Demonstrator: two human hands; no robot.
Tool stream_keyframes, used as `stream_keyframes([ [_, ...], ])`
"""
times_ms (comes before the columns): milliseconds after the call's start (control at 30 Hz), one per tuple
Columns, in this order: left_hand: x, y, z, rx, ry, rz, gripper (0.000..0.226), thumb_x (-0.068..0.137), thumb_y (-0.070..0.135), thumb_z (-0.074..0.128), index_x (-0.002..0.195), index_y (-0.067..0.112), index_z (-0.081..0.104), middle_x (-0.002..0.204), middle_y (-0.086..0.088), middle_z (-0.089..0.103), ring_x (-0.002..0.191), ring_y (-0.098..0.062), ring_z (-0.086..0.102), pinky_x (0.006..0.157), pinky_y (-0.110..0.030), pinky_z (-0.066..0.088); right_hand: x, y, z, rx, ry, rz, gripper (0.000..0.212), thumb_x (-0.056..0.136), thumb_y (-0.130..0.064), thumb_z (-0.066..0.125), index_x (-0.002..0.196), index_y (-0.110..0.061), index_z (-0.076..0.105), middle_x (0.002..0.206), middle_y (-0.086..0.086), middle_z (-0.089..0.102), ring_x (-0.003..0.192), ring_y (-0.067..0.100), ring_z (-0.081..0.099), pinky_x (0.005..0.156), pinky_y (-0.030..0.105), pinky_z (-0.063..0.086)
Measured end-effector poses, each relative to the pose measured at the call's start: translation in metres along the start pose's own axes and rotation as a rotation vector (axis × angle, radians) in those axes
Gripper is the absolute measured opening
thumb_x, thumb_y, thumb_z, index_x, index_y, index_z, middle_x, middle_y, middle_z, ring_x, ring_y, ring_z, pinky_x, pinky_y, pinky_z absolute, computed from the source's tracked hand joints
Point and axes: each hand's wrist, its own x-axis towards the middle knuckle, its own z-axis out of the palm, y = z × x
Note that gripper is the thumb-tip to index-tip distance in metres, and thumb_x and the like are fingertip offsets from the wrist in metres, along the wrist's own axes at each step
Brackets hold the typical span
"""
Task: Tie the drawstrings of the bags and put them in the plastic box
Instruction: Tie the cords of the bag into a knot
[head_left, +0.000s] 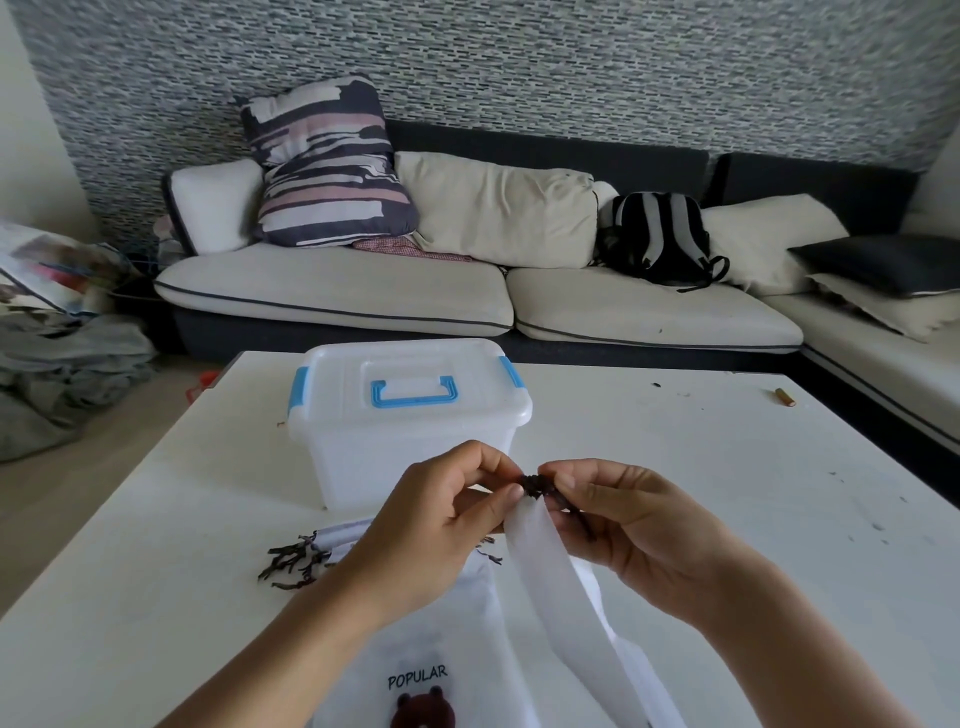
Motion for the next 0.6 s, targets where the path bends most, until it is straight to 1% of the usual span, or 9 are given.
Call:
stream_keyframes([
  [67,0.000,-0.003,0.000,0.072,0.062,0.060,0.008,0.097,0.012,0.064,0.097,0.015,0.071,0.088,0.003,0.076,0.082,-0.015,0.074,0.078,-0.034,0.059,0.001,0.002,0.000,0.002,-0.010,0.002,0.017,0.076,-0.006,0.067,0.086,0.002,0.078,0.079,0.017,0.071,0.065,0.020,0.071,0.061,0.027,0.060],
  [133,0.000,-0.006,0.000,0.160,0.114,0.123,0.009,0.096,0.013,0.066,0.093,0.017,0.073,0.082,0.005,0.076,0.077,-0.017,0.073,0.073,-0.038,0.059,0.001,0.001,0.000,0.008,-0.016,-0.004,0.018,0.076,-0.004,0.066,0.087,0.004,0.078,0.081,0.019,0.072,0.067,0.021,0.072,0.061,0.027,0.060],
  [233,0.001,-0.013,-0.002,0.273,0.208,0.214,0.008,0.096,0.018,0.065,0.090,0.018,0.070,0.075,0.006,0.072,0.067,-0.019,0.069,0.064,-0.039,0.056,0.000,0.000,0.000,-0.004,0.007,-0.020,0.017,0.076,-0.002,0.066,0.087,0.005,0.077,0.084,0.022,0.073,0.069,0.024,0.073,0.061,0.028,0.061],
  [300,0.002,-0.013,-0.001,0.331,0.262,0.263,0.008,0.096,0.017,0.064,0.089,0.017,0.067,0.074,0.010,0.070,0.066,-0.014,0.067,0.063,-0.031,0.054,0.001,0.000,0.001,-0.039,0.055,-0.042,0.015,0.077,-0.001,0.067,0.087,0.005,0.076,0.084,0.023,0.073,0.069,0.025,0.073,0.061,0.029,0.061],
  [367,0.003,-0.013,0.002,0.378,0.311,0.289,0.008,0.097,0.014,0.062,0.089,0.015,0.064,0.073,0.014,0.067,0.066,-0.005,0.063,0.061,-0.017,0.048,0.003,0.003,0.002,-0.065,0.109,-0.069,0.011,0.083,0.003,0.066,0.087,0.006,0.076,0.082,0.022,0.073,0.068,0.025,0.073,0.061,0.029,0.061],
  [400,0.003,-0.013,0.003,0.390,0.330,0.284,0.009,0.097,0.014,0.061,0.089,0.014,0.063,0.072,0.016,0.065,0.066,-0.003,0.061,0.060,-0.012,0.044,0.005,0.004,0.003,-0.073,0.128,-0.078,0.011,0.086,0.005,0.065,0.088,0.006,0.075,0.082,0.022,0.073,0.068,0.024,0.073,0.061,0.029,0.061],
  [433,0.003,-0.013,0.004,0.393,0.341,0.274,0.009,0.098,0.015,0.060,0.089,0.014,0.062,0.072,0.016,0.065,0.067,-0.003,0.061,0.059,-0.012,0.044,0.006,0.004,0.003,-0.095,0.139,-0.087,0.011,0.088,0.005,0.064,0.090,0.006,0.075,0.084,0.024,0.073,0.069,0.024,0.073,0.061,0.029,0.060],
  [533,0.003,-0.013,-0.001,0.421,0.298,0.254,0.015,0.100,0.028,0.049,0.092,0.018,0.057,0.076,0.014,0.066,0.072,-0.009,0.064,0.066,-0.029,0.051,0.005,0.002,0.002,-0.251,0.113,-0.105,0.012,0.089,0.004,0.066,0.093,0.005,0.077,0.091,0.030,0.073,0.074,0.029,0.071,0.067,0.033,0.061],
  [600,0.001,-0.014,-0.004,0.448,0.233,0.262,0.015,0.100,0.034,0.042,0.094,0.024,0.051,0.079,0.014,0.065,0.074,-0.011,0.065,0.067,-0.037,0.053,0.001,0.000,0.001,-0.336,0.053,-0.099,0.013,0.088,0.004,0.067,0.089,0.000,0.079,0.086,0.027,0.073,0.071,0.028,0.070,0.068,0.032,0.061],
])
